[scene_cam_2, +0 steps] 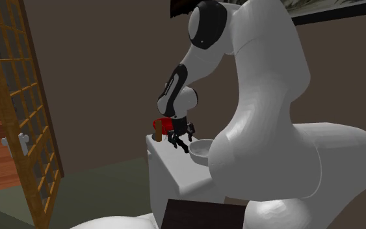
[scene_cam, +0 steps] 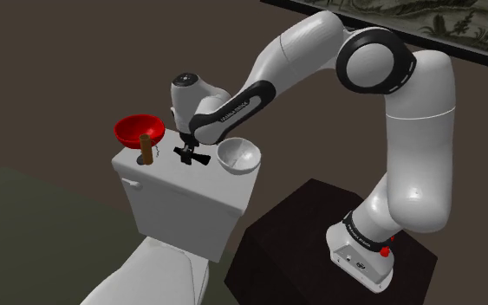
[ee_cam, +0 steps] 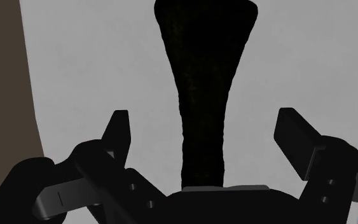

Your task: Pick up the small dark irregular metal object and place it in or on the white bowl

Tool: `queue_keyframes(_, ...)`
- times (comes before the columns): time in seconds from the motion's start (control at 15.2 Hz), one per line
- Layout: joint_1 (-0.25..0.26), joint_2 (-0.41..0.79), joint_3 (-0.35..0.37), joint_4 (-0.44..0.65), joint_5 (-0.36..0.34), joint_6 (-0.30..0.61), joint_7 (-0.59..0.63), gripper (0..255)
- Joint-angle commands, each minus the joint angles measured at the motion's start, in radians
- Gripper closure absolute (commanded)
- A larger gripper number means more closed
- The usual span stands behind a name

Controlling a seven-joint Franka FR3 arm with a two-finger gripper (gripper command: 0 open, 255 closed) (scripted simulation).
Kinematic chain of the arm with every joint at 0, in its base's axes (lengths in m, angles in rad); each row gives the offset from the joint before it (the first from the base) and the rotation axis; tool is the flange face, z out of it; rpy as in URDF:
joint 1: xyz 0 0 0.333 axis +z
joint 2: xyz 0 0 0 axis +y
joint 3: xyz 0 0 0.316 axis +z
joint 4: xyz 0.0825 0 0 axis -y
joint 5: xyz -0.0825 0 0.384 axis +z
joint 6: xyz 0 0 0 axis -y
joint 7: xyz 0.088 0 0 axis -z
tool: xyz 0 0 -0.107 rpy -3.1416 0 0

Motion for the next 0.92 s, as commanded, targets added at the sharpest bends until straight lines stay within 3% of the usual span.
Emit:
queue_keyframes(0.0,0.001,0.008,-0.002,0.001,-0.003,0.007,0.002,0)
queue_keyframes(0.4,0.001,0.008,-0.002,0.001,-0.003,0.007,0.002,0)
queue_keyframes(0.46,0.001,0.008,-0.002,0.001,-0.003,0.007,0.002,255)
queue_keyframes(0.86,0.003,0.008,-0.002,0.001,-0.003,0.007,0.004,255)
